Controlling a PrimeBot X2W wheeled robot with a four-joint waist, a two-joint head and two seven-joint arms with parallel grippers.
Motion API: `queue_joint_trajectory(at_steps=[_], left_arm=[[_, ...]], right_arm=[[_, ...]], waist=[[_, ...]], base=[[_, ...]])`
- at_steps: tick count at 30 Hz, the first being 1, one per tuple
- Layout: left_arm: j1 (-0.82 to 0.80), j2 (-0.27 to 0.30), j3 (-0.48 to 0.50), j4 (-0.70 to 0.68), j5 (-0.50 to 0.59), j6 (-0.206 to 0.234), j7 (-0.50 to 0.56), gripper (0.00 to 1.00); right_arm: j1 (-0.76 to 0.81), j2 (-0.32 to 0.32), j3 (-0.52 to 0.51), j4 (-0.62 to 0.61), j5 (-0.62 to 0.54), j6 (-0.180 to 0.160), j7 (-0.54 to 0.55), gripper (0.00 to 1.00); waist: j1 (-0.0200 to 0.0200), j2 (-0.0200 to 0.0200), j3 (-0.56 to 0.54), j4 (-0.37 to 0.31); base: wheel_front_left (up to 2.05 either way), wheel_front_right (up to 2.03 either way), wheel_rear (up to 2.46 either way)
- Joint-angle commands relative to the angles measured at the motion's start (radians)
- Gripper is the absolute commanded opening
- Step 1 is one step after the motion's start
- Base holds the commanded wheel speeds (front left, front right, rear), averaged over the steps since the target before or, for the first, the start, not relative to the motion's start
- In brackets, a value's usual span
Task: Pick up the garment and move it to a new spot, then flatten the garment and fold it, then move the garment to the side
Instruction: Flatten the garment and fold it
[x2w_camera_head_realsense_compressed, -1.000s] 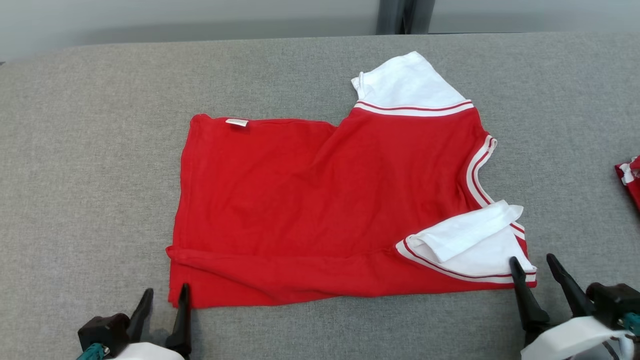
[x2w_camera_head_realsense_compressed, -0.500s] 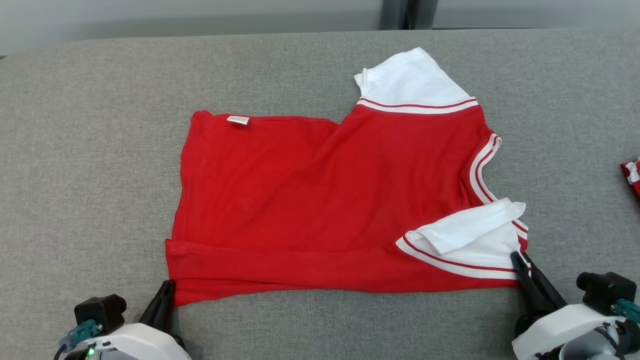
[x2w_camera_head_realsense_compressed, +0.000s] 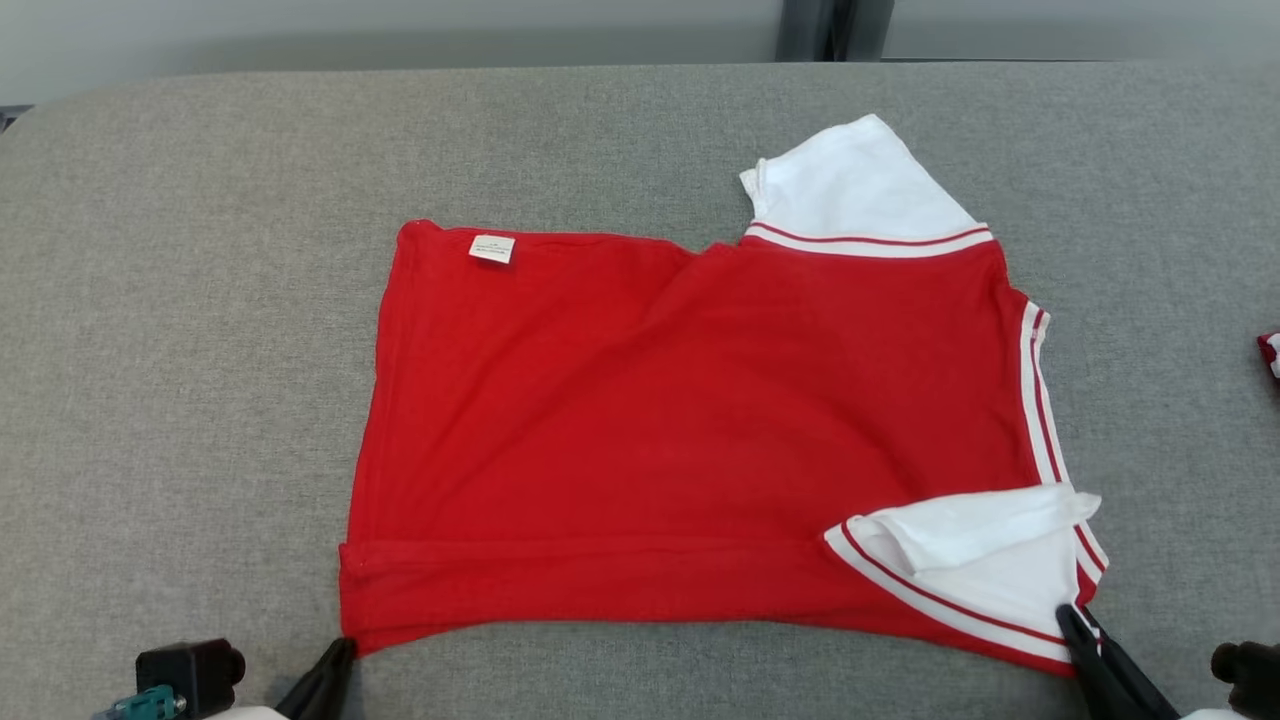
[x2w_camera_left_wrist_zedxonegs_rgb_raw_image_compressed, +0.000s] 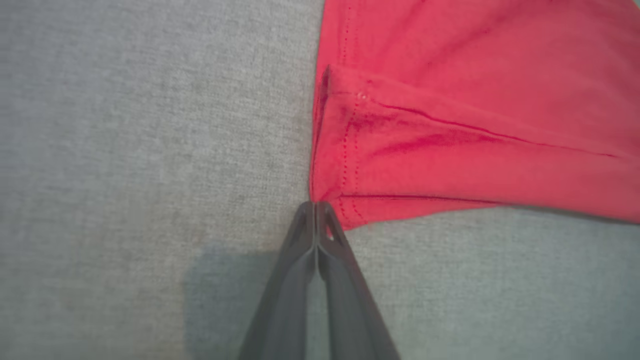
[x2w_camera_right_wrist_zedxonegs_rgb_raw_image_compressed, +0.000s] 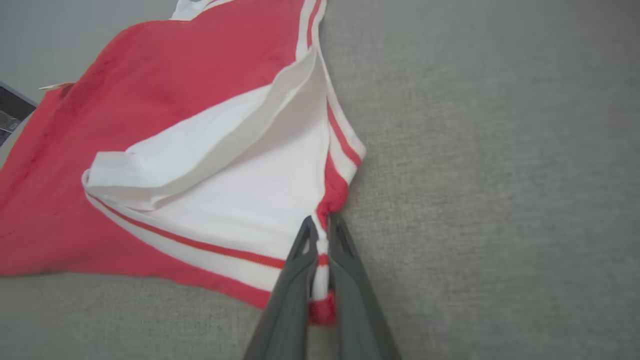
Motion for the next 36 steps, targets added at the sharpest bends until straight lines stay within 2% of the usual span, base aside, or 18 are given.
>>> queue_joint_trajectory(at_steps=[1, 3, 7, 8, 9, 10, 12, 16, 20, 25, 29, 36], left_arm=[[0.023, 0.010, 0.001, 0.000, -0.004, 0.011, 0.016, 0.00], [0.057, 0.027, 0.013, -0.057, -0.015, 0.030, 0.039, 0.00], [0.067, 0.033, 0.013, -0.106, -0.024, 0.035, 0.063, 0.00], [0.065, 0.033, 0.011, -0.110, -0.026, 0.035, 0.067, 0.19], [0.061, 0.032, 0.012, -0.113, -0.023, 0.037, 0.063, 0.51], [0.052, 0.026, 0.017, -0.116, -0.020, 0.040, 0.049, 1.00], [0.037, 0.021, 0.024, -0.115, -0.012, 0.047, 0.027, 1.00], [-0.004, -0.027, 0.078, -0.131, -0.004, 0.080, -0.083, 1.00], [-0.071, -0.054, 0.113, -0.147, 0.017, 0.063, -0.205, 1.00], [-0.181, -0.041, 0.106, -0.157, 0.121, 0.059, -0.326, 1.00], [-0.250, -0.017, 0.076, -0.135, 0.208, 0.068, -0.361, 1.00], [-0.287, -0.004, 0.054, -0.098, 0.240, 0.073, -0.353, 1.00]], right_arm=[[0.014, 0.000, -0.006, -0.011, 0.001, 0.000, 0.010, 0.00], [0.052, 0.012, -0.022, -0.044, -0.007, 0.000, 0.040, 0.00], [0.052, 0.020, -0.028, -0.063, -0.003, 0.000, 0.065, 0.00], [0.048, 0.024, -0.030, -0.057, -0.001, 0.000, 0.067, 0.20], [0.041, 0.026, -0.031, -0.053, -0.002, 0.000, 0.070, 0.73], [0.033, 0.026, -0.036, -0.049, -0.008, 0.000, 0.063, 1.00], [0.017, 0.031, -0.045, -0.045, -0.018, 0.000, 0.047, 1.00], [-0.029, 0.047, -0.110, -0.067, -0.065, 0.000, -0.016, 1.00], [-0.095, 0.075, -0.192, -0.106, -0.154, 0.000, -0.095, 1.00], [-0.176, 0.093, -0.220, -0.163, -0.275, 0.000, -0.155, 1.00], [-0.209, 0.100, -0.184, -0.194, -0.326, 0.000, -0.156, 1.00], [-0.209, 0.114, -0.145, -0.206, -0.348, 0.000, -0.142, 1.00]], waist=[[0.0000, 0.0000, -0.003, -0.002], [0.0000, 0.0000, -0.006, -0.006], [0.0000, 0.0000, -0.009, -0.013], [0.0000, 0.0000, -0.011, -0.015], [0.0000, 0.0000, -0.012, -0.016], [0.0000, 0.0000, -0.013, -0.017], [0.0000, 0.0000, -0.014, -0.020], [0.0000, 0.0000, -0.018, -0.026], [0.0000, 0.0000, -0.023, -0.028], [0.0000, 0.0000, -0.032, -0.024], [0.0000, 0.0000, -0.040, -0.024], [0.0000, 0.0000, -0.042, -0.035]], base=[[0.00, 0.00, 0.00], [0.00, 0.00, 0.00], [0.00, 0.00, 0.00], [0.00, 0.00, 0.00], [0.00, 0.00, 0.00], [0.00, 0.00, 0.00], [0.00, 0.00, 0.00], [0.00, 0.00, 0.00], [0.00, 0.00, 0.00], [0.00, 0.00, 0.00], [0.00, 0.00, 0.00], [0.00, 0.00, 0.00]])
